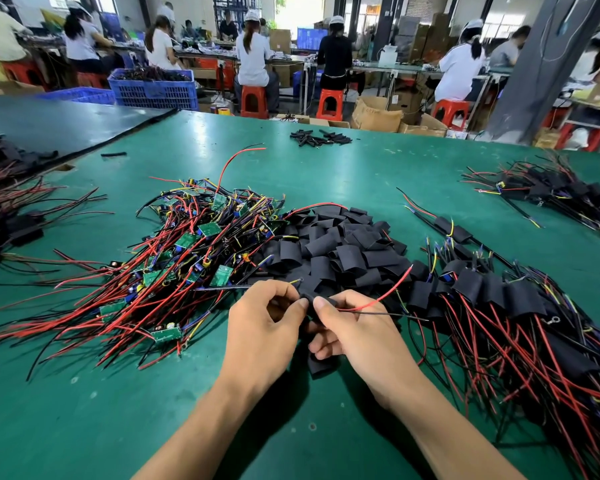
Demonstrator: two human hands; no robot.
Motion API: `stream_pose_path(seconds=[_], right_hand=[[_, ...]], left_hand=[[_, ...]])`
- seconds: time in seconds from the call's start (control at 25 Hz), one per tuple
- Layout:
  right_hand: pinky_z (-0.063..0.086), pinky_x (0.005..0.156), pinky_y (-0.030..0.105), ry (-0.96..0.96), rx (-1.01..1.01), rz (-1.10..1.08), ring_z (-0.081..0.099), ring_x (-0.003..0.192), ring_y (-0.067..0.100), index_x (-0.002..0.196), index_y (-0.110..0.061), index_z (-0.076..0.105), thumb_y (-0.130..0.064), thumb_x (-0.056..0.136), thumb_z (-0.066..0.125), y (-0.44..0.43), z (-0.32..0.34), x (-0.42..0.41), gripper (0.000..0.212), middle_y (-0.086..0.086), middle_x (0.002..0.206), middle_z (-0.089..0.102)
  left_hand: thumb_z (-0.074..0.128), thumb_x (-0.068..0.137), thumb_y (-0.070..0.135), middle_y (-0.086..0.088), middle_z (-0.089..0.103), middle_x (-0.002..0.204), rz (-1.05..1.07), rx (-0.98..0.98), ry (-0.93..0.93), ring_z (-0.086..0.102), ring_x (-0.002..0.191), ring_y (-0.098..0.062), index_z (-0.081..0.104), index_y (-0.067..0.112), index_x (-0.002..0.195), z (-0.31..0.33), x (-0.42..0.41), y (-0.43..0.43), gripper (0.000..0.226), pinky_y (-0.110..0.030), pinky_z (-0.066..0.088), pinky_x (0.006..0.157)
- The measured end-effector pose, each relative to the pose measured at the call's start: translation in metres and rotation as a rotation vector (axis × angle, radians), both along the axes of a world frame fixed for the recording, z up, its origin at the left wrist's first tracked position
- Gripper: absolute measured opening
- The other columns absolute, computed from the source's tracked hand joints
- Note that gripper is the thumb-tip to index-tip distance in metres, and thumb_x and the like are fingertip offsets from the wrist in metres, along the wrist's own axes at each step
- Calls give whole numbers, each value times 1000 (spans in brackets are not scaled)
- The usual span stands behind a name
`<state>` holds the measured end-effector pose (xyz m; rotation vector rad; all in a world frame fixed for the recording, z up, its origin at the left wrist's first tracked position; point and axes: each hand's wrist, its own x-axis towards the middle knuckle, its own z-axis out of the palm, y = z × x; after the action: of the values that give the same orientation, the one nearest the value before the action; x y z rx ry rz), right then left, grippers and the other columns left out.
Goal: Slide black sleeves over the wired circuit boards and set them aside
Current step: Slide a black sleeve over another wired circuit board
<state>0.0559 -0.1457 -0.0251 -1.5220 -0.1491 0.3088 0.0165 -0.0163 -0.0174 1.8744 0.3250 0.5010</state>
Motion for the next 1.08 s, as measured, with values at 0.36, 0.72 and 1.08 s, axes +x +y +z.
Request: stream_pose_path(seconds=[0.36,0.72,1.08], right_hand=[[53,53,26,-212,-295,-98,67,48,17,78,-21,62,-32,90,64,0,-6,-4,17,5,56,70],[40,45,27,241,221,27,50,45,18,89,-6,60,-16,96,59,-11,13,9,12,10,69,63],[40,45,26,267,221,122,47,48,17,82,-9,65,-27,87,65,-14,15,9,19,10,70,60]], left_hand=[[76,82,15,12,64,58,76,82,0,53,49,-2,66,21,69,-5,-1,-3,18,-21,45,56],[73,89,18,-3,74,78,-121,-358,4,61,49,-18,71,24,101,-3,3,9,13,-20,41,43],[79,83,19,1,74,74,-248,-383,6,63,60,-13,77,18,96,-2,3,11,14,-23,48,52]])
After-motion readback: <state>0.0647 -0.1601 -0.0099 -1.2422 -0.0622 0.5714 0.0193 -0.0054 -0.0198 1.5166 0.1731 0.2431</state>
